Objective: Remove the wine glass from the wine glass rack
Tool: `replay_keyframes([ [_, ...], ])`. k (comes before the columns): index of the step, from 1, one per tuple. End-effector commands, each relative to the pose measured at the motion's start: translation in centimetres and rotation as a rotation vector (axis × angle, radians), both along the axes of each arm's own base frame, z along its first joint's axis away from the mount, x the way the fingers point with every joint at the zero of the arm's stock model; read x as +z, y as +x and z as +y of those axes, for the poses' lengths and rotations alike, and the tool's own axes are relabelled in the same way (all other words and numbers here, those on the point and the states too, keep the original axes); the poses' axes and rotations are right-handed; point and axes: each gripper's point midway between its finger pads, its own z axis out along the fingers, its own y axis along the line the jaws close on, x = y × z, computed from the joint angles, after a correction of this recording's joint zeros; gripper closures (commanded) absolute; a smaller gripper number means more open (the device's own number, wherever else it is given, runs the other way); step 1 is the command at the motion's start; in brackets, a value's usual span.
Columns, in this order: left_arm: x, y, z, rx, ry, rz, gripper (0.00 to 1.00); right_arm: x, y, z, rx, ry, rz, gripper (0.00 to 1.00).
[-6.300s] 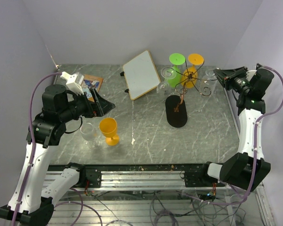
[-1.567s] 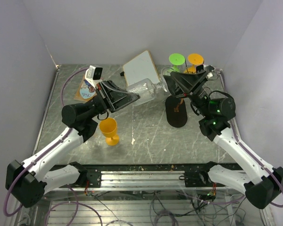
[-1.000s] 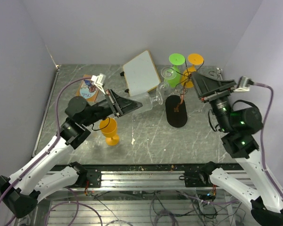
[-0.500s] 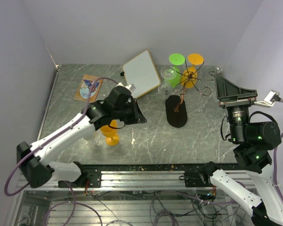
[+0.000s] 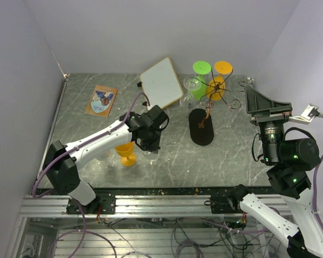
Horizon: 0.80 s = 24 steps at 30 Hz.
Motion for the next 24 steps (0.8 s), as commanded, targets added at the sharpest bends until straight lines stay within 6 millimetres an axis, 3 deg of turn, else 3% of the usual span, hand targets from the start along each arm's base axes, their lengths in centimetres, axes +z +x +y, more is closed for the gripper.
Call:
replay_keyframes([
  [1, 0.4, 0.7, -0.1, -0.066, 0.039, -0.03, 0.93, 0.0, -0.1, -0.6, -0.027, 0.0, 0.006, 0.24],
  [9, -2.4, 1.1, 0.6, -0.116, 0.149, -0.005, 0.91, -0.7, 0.5, -0.1, -0.022, -0.012, 0.032, 0.24],
  [12, -2.8, 1.1, 0.2, -0.128, 0.139, 0.005, 0.88, -0.8, 0.8, 0.1, -0.019, -0.019, 0.037, 0.24],
  [19, -3.9, 1.4, 1.3, -0.119, 0.203, 0.003, 0.83, -1.6, 1.6, 1.0, 0.002, -0.04, 0.062, 0.24],
  [24, -4.2, 1.4, 1.3, -0.126, 0.212, 0.009, 0.72, -2.0, 1.9, 1.4, 0.008, -0.052, 0.074, 0.24],
])
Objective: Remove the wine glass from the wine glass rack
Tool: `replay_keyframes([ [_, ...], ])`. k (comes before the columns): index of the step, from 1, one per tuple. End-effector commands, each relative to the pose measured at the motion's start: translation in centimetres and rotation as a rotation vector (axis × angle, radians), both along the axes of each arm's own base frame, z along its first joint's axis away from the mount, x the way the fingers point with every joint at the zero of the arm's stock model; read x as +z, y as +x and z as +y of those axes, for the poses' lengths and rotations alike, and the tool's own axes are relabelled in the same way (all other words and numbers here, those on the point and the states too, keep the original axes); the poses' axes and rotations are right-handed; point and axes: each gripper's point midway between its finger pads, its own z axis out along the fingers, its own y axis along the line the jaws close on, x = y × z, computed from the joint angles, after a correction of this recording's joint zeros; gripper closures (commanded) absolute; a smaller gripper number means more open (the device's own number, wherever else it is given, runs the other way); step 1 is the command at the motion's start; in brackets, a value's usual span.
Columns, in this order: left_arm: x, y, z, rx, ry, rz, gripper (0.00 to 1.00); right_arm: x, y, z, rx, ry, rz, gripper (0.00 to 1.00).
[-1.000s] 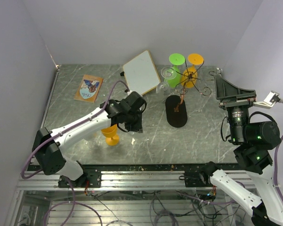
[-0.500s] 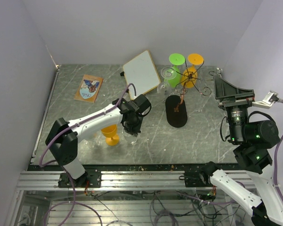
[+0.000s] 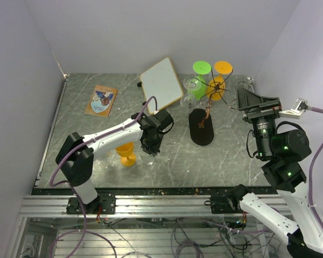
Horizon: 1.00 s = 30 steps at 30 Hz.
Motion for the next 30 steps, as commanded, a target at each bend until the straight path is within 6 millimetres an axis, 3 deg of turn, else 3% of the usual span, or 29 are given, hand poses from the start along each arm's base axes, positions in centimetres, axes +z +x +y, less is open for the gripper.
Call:
replay_keyframes([
  [1, 0.6, 0.7, -0.1, -0.012, 0.002, -0.03, 0.7, -0.2, 0.2, 0.1, -0.001, -0.009, 0.009, 0.24],
  [5, 1.5, 1.0, 0.0, -0.015, 0.002, -0.05, 0.57, -0.5, 0.4, 0.2, -0.001, -0.017, 0.021, 0.25],
  [8, 3.2, 1.2, 0.0, -0.007, -0.022, -0.084, 0.53, -0.8, 0.5, 0.4, 0.003, -0.033, 0.034, 0.25],
  [15, 11.4, 1.3, -2.4, -0.034, -0.325, -0.231, 0.45, -1.9, 1.3, 1.4, 0.022, -0.132, 0.103, 0.25],
  [18, 14.1, 1.0, -2.7, -0.05, -0.418, -0.283, 0.42, -2.4, 1.8, 2.3, 0.048, -0.179, 0.132, 0.25],
  [22, 16.7, 0.7, -2.0, -0.05, -0.482, -0.354, 0.29, -2.1, 2.6, 3.6, 0.088, -0.256, 0.146, 0.25],
  [30, 23.1, -0.3, 0.2, -0.014, -0.673, -0.546, 0.24, -3.1, 5.4, 5.2, 0.095, -0.416, 0.288, 0.26],
])
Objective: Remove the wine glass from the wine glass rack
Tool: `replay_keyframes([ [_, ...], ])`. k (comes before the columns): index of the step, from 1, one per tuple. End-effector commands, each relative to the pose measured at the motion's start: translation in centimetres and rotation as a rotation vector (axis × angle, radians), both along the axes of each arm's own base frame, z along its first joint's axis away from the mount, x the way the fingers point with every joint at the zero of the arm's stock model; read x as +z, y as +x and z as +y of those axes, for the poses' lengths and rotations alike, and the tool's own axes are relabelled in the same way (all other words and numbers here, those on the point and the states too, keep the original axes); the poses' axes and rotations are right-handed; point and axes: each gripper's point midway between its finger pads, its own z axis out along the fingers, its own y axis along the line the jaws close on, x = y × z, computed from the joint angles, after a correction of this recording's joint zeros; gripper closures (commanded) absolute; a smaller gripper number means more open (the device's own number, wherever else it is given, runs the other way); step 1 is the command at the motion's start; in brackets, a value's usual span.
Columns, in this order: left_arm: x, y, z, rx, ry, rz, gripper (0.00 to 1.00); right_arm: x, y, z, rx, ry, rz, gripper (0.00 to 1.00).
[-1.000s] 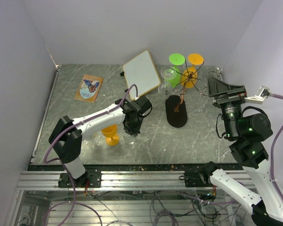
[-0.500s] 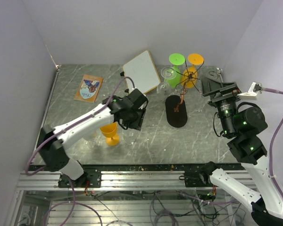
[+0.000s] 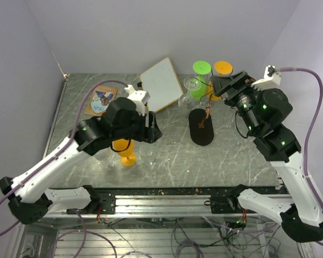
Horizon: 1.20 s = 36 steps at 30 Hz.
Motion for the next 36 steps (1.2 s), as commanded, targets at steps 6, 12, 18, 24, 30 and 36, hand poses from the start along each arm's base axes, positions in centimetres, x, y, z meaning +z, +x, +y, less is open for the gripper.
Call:
replay_keyframes([
  [6, 6.2, -1.0, 1.6, 0.012, -0.21, -0.175, 0.18, -2.6, 2.9, 1.6, 0.014, -0.192, 0.123, 0.27],
  [12, 6.8, -1.4, 2.5, 0.026, -0.237, -0.207, 0.13, -4.7, 5.1, 2.3, 0.023, -0.224, 0.164, 0.27],
  [18, 6.5, -1.6, 3.4, 0.043, -0.219, -0.21, 0.13, -6.2, 7.7, 1.6, 0.141, -0.112, 0.215, 0.29],
  [24, 6.3, -1.7, 3.8, 0.052, -0.215, -0.212, 0.13, -6.6, 8.9, 2.1, 0.222, -0.058, 0.221, 0.32],
  [30, 6.6, -1.7, 3.8, 0.052, -0.219, -0.216, 0.13, -7.8, 9.9, 2.7, 0.241, -0.05, 0.28, 0.33],
  [36, 6.8, -1.7, 4.1, 0.059, -0.216, -0.223, 0.12, -9.2, 10.6, 3.0, 0.248, -0.045, 0.33, 0.34],
])
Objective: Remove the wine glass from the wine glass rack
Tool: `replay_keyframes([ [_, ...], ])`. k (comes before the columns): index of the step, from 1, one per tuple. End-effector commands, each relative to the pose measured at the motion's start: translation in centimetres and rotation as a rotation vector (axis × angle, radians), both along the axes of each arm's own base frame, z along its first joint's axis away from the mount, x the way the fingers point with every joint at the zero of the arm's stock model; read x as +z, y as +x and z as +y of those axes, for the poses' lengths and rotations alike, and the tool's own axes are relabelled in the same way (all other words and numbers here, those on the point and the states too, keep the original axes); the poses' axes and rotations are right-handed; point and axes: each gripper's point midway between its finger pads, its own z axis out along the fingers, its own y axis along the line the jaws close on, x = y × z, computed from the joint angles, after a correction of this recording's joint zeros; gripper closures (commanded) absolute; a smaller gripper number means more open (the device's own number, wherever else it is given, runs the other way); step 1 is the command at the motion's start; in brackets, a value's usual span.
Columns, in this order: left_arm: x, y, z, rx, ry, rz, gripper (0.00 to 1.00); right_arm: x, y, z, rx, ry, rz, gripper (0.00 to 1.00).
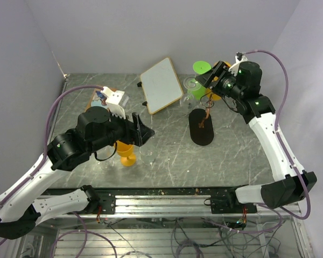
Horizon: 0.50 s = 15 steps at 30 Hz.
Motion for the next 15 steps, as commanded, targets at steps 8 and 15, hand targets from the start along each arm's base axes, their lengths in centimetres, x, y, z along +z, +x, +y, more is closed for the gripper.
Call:
replay_keyframes([
  [8, 0.0, 0.4, 0.3, 0.021, 0.011, -0.008, 0.12, 0.1, 0.6, 1.5, 0.078, 0.034, 0.023, 0.47],
  [15, 0.2, 0.5, 0.3, 0.027, 0.007, -0.015, 0.12, -0.5, 0.9, 2.1, 0.104, 0.049, 0.04, 0.56],
])
